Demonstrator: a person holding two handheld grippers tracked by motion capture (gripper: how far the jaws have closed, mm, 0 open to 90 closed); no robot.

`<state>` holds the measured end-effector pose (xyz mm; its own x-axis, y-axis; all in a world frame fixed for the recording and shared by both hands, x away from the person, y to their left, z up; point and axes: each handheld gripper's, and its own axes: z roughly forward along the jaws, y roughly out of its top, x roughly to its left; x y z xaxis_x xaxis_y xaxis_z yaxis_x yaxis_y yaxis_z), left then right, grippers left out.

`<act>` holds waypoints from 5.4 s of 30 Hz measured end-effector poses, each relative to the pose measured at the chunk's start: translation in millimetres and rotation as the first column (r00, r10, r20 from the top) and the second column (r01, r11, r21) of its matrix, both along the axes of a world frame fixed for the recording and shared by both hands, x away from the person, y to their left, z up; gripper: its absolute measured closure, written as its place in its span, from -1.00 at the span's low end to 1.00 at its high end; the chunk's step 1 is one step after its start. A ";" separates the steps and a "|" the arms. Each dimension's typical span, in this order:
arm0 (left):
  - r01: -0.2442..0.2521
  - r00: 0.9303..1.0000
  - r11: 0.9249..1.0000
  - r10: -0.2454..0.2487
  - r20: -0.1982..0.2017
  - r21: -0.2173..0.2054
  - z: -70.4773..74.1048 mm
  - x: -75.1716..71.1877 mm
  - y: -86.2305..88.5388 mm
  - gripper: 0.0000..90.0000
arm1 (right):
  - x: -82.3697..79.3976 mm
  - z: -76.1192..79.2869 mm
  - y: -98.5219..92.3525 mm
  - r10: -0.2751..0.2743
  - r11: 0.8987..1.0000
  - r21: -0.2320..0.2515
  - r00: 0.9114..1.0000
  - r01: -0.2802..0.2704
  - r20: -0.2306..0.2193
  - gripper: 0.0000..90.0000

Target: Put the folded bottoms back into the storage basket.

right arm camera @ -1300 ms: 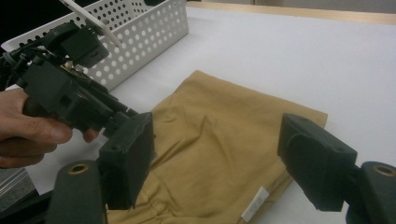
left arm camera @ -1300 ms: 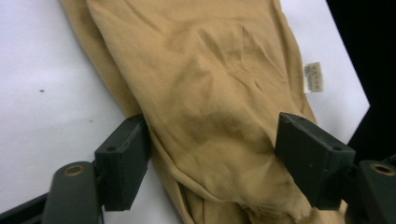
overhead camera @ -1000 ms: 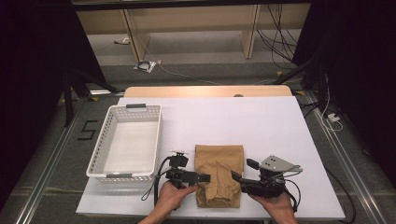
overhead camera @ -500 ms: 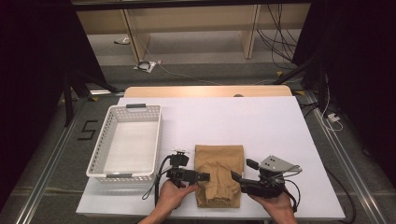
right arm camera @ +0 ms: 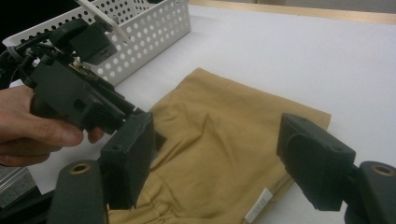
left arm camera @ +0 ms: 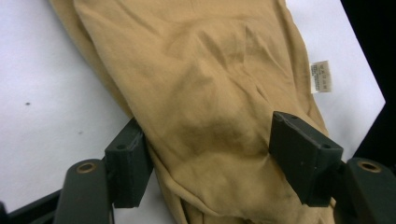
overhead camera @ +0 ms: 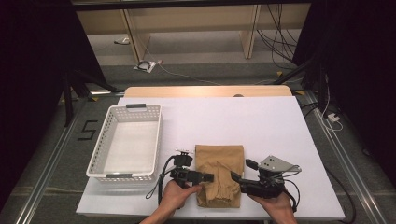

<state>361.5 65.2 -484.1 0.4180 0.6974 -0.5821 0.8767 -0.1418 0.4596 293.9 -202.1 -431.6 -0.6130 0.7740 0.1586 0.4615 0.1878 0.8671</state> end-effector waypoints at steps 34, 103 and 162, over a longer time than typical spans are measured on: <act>0.079 0.995 0.997 -0.080 0.054 0.014 -2.3 -0.9 -13.3 0.82 | 0.7 0.6 -1.2 -0.003 1.000 0.001 1.000 0.003 -0.002 -0.35; 0.167 0.933 0.986 -0.153 0.326 -0.015 103.4 -6.2 42.9 0.88 | 3.3 0.5 -11.2 -0.054 0.999 0.000 0.998 0.054 0.020 -0.34; -0.037 0.906 0.999 0.037 0.422 -0.008 178.3 -1.3 176.5 0.88 | 3.1 1.1 -8.5 -0.030 0.999 0.018 0.998 0.029 0.049 -0.41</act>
<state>360.2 241.7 -305.7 0.5987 0.7171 -0.3569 0.6055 -0.1134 0.7877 297.0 -210.7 -430.5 -0.5973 0.7893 0.1423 0.4233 0.1596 0.8918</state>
